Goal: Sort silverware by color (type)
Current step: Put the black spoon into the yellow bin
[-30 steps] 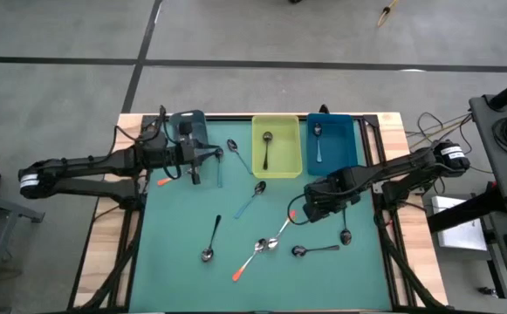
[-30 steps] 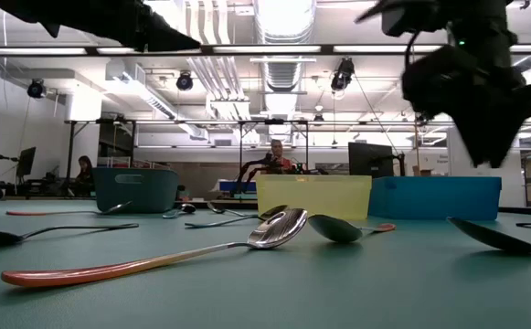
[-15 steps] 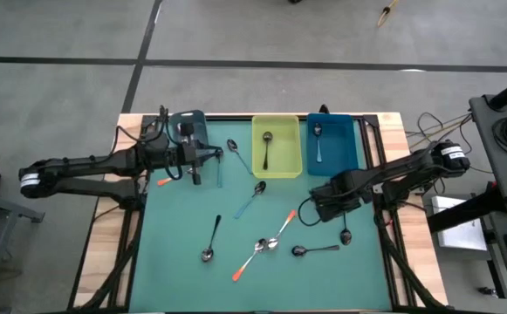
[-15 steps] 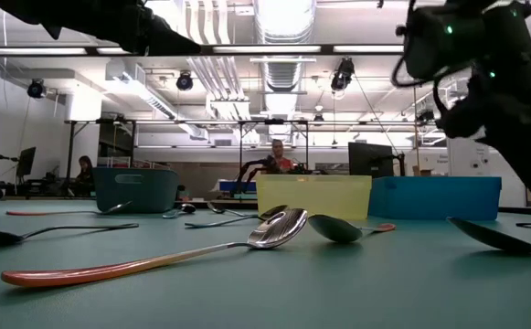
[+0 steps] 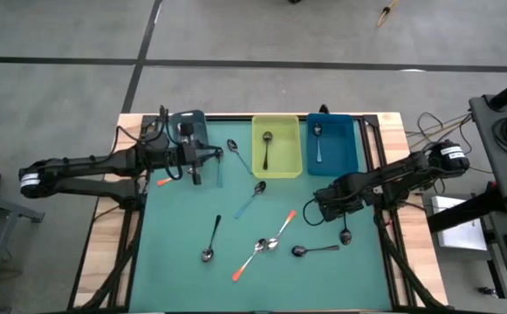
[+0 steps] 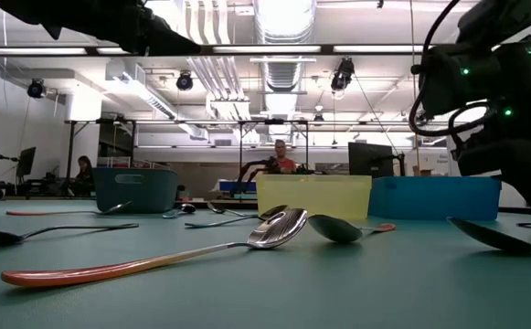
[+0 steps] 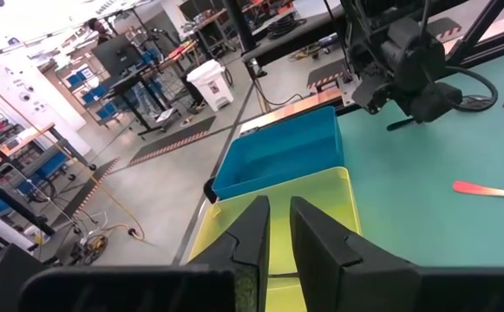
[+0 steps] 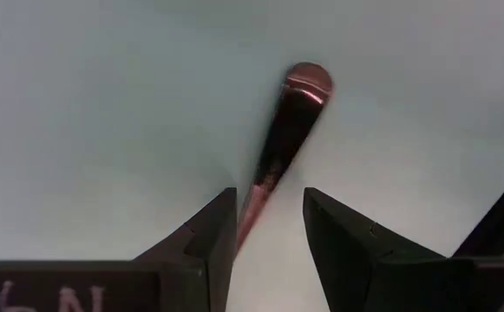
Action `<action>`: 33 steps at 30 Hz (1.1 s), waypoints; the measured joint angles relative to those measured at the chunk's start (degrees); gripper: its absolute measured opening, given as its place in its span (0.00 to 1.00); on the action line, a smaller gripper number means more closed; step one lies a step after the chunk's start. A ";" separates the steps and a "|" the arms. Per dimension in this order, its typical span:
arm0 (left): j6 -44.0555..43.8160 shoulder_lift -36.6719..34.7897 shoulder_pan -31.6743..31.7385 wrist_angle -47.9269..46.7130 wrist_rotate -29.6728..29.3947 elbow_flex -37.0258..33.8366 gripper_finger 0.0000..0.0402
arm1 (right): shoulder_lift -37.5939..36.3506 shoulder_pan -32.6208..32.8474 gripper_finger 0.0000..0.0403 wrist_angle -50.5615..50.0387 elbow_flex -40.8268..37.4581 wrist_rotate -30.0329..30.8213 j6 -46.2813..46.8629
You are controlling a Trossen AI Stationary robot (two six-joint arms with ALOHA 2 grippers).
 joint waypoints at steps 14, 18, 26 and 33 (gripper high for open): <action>0.00 0.46 0.13 0.09 -0.02 -0.04 0.08 | -0.03 0.02 0.08 4.21 -1.09 0.59 0.27; 0.00 0.46 0.13 0.07 -0.02 -0.04 0.08 | 0.00 0.04 0.04 4.54 -1.16 0.77 2.64; 0.00 0.46 0.11 0.28 -0.01 -0.04 0.08 | -0.29 0.24 0.04 3.73 -0.24 2.16 2.71; 0.00 0.46 0.11 0.39 0.02 -0.04 0.08 | -3.62 0.15 0.03 3.40 2.44 5.64 0.28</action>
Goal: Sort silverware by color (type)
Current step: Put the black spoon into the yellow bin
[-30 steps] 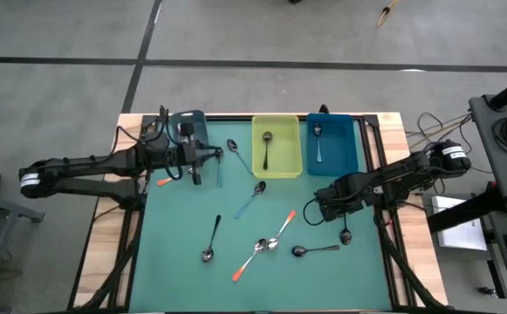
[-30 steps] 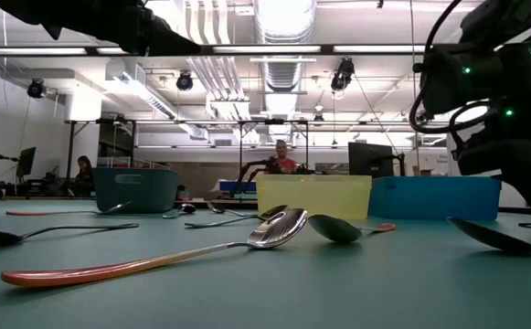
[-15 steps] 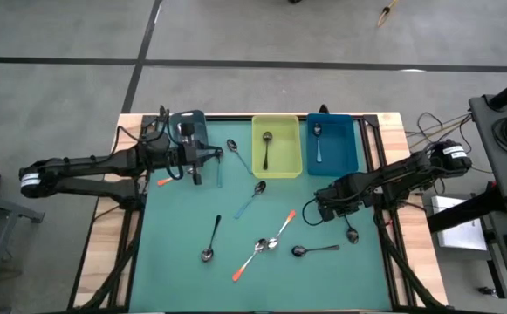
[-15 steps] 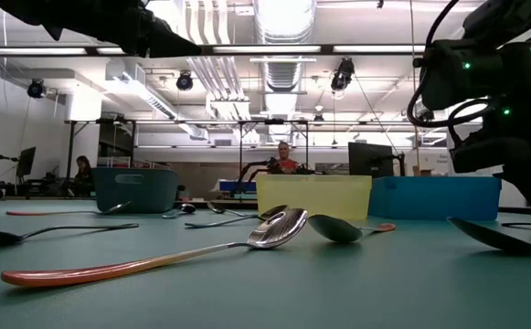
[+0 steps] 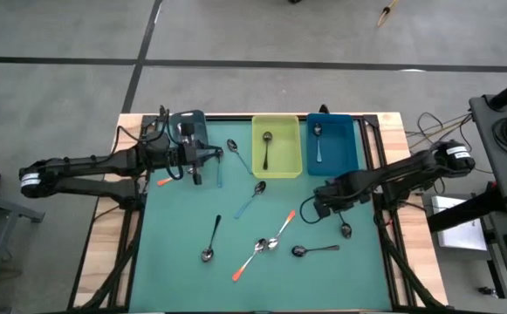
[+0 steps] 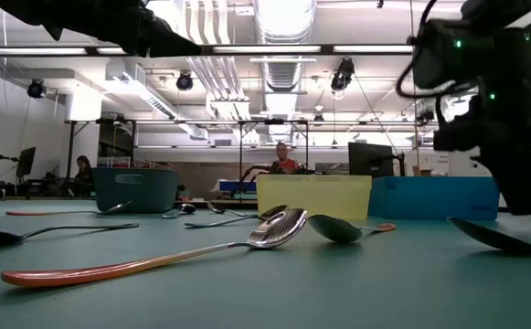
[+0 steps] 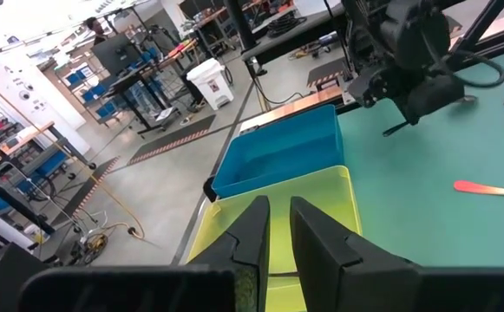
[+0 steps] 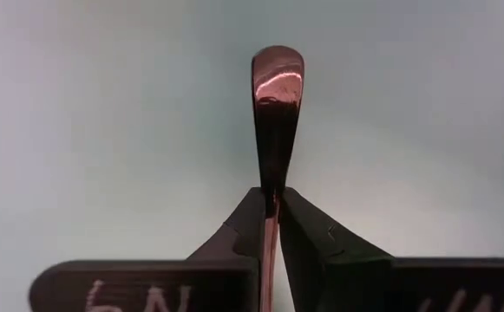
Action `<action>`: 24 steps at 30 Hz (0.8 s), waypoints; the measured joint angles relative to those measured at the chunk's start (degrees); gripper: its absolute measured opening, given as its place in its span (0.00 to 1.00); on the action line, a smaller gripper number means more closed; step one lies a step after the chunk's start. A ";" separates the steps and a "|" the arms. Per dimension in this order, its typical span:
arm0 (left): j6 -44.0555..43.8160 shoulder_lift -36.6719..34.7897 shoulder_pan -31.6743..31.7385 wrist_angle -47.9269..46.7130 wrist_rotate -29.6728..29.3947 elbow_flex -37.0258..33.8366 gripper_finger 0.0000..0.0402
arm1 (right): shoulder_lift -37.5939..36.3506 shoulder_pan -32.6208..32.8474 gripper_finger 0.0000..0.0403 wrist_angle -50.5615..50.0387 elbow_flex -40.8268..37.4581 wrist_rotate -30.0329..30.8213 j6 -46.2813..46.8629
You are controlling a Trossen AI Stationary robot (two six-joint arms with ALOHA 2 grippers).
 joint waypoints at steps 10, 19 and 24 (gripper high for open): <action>-0.72 0.00 -0.04 1.99 0.09 -0.01 0.08 | -9.37 0.00 0.03 4.74 2.78 9.55 -3.71; -1.77 0.24 -0.02 2.78 0.59 -0.11 0.08 | -14.59 0.00 0.03 25.16 2.76 25.81 -20.29; -2.63 1.41 -0.02 4.57 0.67 -0.11 0.08 | -12.86 -0.02 0.03 39.33 2.72 29.58 -33.90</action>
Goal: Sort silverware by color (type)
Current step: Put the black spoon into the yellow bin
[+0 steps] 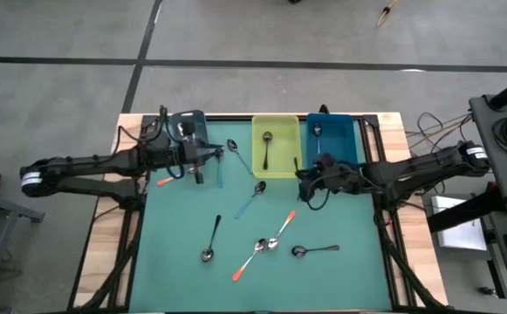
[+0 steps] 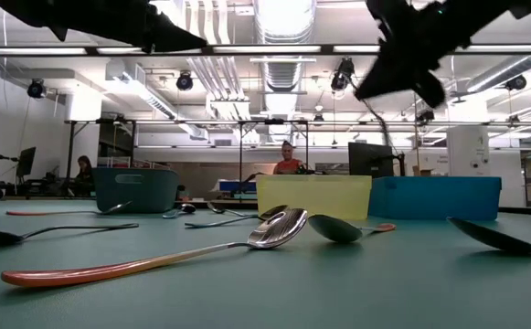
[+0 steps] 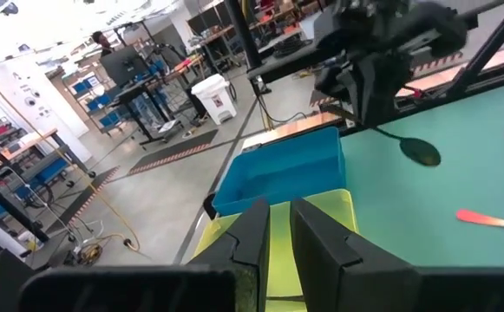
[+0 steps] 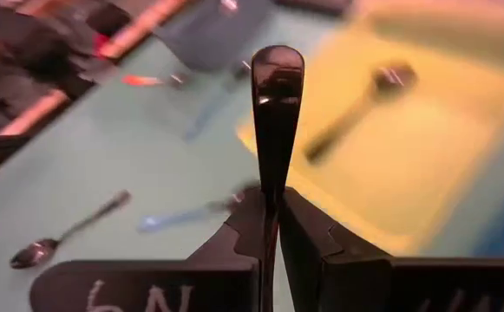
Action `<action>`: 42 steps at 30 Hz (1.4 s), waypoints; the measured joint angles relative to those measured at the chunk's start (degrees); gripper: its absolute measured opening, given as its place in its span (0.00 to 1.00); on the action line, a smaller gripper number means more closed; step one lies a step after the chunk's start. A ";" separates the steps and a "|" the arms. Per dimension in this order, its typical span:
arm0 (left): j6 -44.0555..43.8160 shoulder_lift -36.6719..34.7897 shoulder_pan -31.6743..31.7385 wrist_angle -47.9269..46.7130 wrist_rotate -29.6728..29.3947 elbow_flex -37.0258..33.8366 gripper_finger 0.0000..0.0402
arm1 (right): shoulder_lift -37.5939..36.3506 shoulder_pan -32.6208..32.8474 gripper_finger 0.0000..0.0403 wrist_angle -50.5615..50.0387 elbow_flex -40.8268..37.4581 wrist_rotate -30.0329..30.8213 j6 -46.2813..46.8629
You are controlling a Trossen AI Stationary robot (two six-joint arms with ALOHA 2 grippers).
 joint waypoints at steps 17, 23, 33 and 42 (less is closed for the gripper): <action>-9.45 14.97 0.00 21.14 34.14 0.14 0.08 | 8.86 -0.11 0.03 47.07 -0.02 -30.94 -41.89; -15.31 22.37 -0.04 28.38 43.58 2.06 0.15 | 10.61 -0.13 0.03 47.17 1.68 -31.02 -42.92; -19.39 35.69 -0.03 28.45 48.14 10.35 0.38 | 13.19 -0.13 0.03 45.97 4.68 -34.15 -45.44; -23.75 44.83 -0.21 33.12 57.24 15.77 0.43 | 13.14 -0.13 0.03 44.54 5.83 -34.15 -47.28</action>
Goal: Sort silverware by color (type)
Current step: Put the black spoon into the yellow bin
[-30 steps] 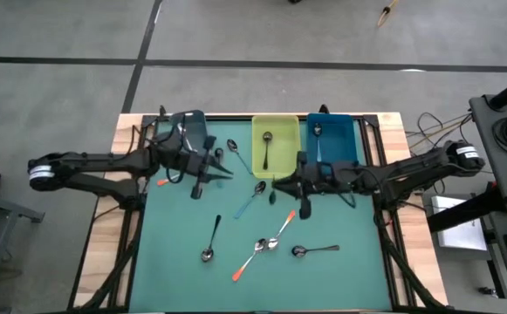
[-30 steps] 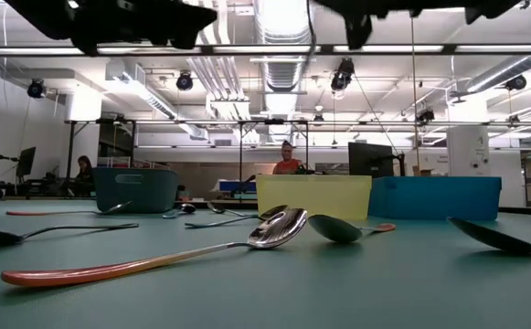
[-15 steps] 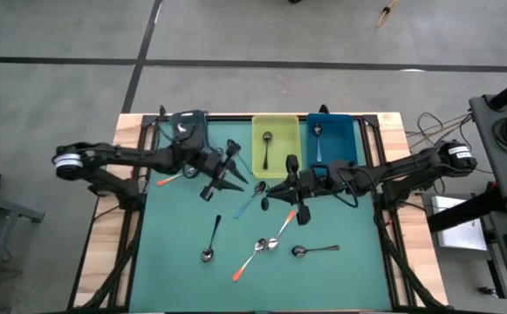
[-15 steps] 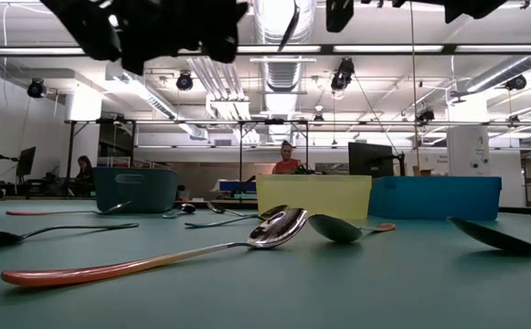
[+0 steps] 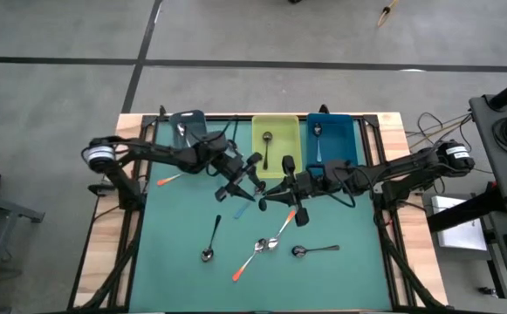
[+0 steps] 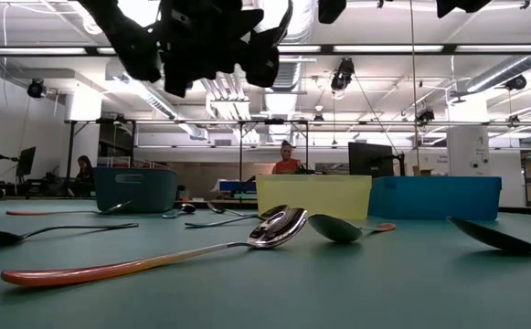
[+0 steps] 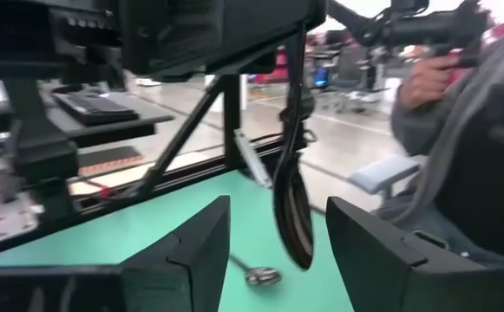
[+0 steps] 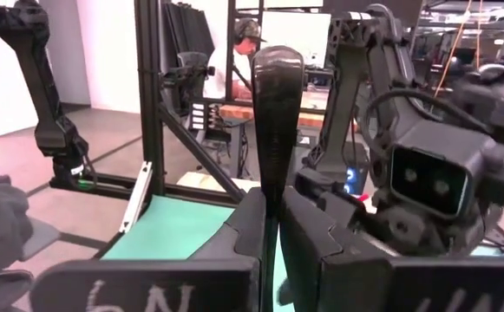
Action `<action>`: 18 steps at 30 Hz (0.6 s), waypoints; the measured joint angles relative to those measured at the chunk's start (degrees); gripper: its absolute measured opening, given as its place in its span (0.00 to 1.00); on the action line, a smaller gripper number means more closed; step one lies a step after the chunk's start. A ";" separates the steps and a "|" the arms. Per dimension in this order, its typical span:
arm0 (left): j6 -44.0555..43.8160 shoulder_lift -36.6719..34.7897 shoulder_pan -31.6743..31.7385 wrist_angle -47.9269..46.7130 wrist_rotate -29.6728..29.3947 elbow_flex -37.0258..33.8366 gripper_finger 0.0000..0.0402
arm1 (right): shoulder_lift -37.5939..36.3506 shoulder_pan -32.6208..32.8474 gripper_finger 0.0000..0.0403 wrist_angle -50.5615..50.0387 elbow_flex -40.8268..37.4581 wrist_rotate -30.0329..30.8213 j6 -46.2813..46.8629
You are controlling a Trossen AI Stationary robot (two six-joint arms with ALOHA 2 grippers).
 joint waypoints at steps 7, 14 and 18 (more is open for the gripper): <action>-5.58 5.47 -0.86 8.36 2.54 1.74 0.42 | 0.04 -0.11 0.03 -0.25 0.00 0.02 -1.29; -7.33 7.10 -1.33 8.78 2.61 3.24 0.42 | 0.04 -0.51 0.03 -0.42 0.00 0.16 -3.18; -7.17 7.17 -1.32 8.72 2.61 3.22 0.41 | 0.04 -0.83 0.03 -0.42 0.00 0.49 -3.59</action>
